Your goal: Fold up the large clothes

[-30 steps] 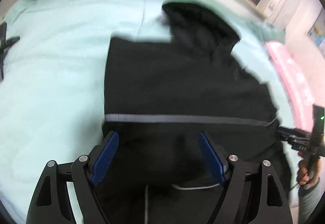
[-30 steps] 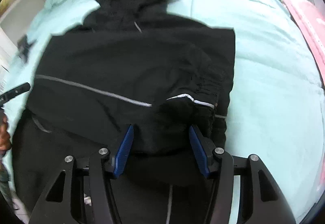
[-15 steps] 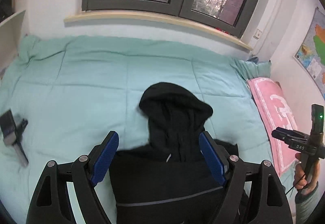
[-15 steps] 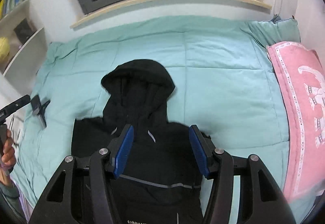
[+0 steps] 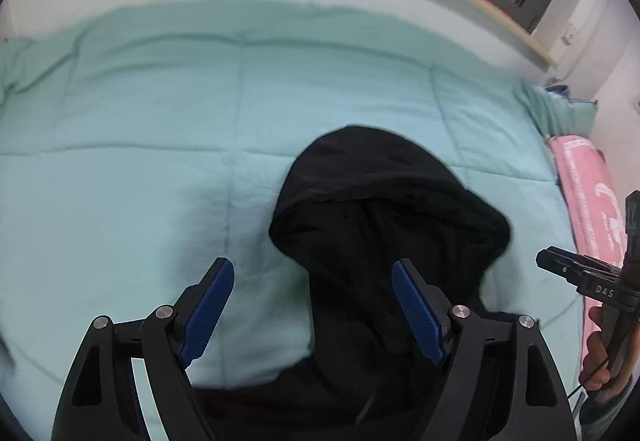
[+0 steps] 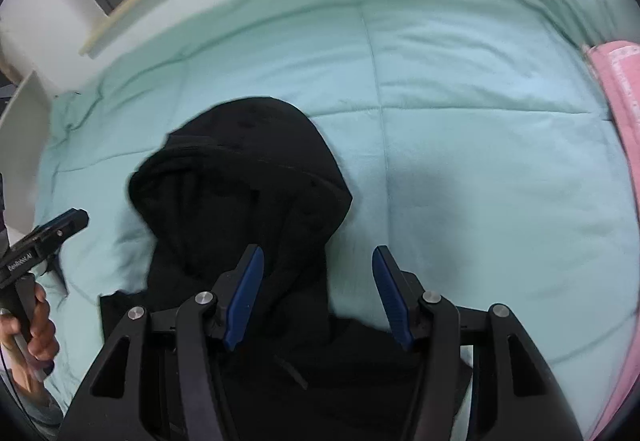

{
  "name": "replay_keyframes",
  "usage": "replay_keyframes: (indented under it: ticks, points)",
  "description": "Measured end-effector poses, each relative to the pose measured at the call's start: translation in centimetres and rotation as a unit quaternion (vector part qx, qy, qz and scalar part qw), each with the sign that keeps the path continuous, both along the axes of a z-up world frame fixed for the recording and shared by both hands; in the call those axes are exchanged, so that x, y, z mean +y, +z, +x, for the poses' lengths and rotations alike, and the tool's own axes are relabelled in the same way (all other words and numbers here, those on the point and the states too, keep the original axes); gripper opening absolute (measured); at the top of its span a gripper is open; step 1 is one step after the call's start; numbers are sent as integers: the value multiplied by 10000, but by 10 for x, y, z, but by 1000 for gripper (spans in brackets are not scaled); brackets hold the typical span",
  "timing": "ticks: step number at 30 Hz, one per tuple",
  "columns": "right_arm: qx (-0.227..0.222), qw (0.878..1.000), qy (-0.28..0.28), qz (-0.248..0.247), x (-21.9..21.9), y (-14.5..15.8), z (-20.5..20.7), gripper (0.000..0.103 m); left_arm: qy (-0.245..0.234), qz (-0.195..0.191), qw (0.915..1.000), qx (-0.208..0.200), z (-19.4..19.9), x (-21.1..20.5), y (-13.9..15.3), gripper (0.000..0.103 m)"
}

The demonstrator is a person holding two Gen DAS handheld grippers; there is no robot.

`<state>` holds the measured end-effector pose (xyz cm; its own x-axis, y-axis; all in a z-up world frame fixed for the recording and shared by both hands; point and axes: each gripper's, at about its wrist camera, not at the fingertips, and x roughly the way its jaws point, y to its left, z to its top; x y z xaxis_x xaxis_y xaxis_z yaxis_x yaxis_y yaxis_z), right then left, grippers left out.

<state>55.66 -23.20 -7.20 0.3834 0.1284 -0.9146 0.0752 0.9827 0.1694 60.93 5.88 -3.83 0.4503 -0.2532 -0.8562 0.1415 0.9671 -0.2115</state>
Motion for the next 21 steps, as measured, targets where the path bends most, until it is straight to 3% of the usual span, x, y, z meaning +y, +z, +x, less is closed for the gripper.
replay_keyframes:
  ticks: [7,8,9,10,11,12,13,14,16,17,19,21]
  points:
    - [117,9997,199,51,11,-47,36,60,323,39,9994,154,40,-6,-60,82]
    - [153,9996,211,-57,15,-54,41,60,466,88,9987,159,47,-4,-68,76]
    - [202,9994,193,-227,18,-60,45,59,654,232,9974,177,53,-2,-76,50]
    - [254,9988,177,-384,21,-65,48,51,745,285,9964,269,58,1,-82,34]
    - [296,9980,151,-541,21,-71,52,20,776,89,9960,431,64,4,-90,16]
    - [272,9974,127,-651,19,-71,53,7,884,-304,9944,497,66,15,-93,13]
    - [135,9979,69,-625,11,-65,51,6,902,-475,9938,436,64,21,-89,11]
    - [-138,9996,-38,-224,-5,-51,45,5,865,-723,9931,334,58,30,-80,11]
    - [-483,9985,-56,246,-23,-28,29,5,701,-1518,9858,138,41,50,-56,11]
    - [-589,9980,16,240,-24,-22,22,5,570,-1853,9810,-4,29,58,-43,14]
    - [-689,9975,177,24,-17,-19,9,5,452,-1661,9850,-76,21,57,-39,14]
    - [-530,9980,264,-206,-8,-38,7,5,427,-1036,9934,251,27,47,-68,15]
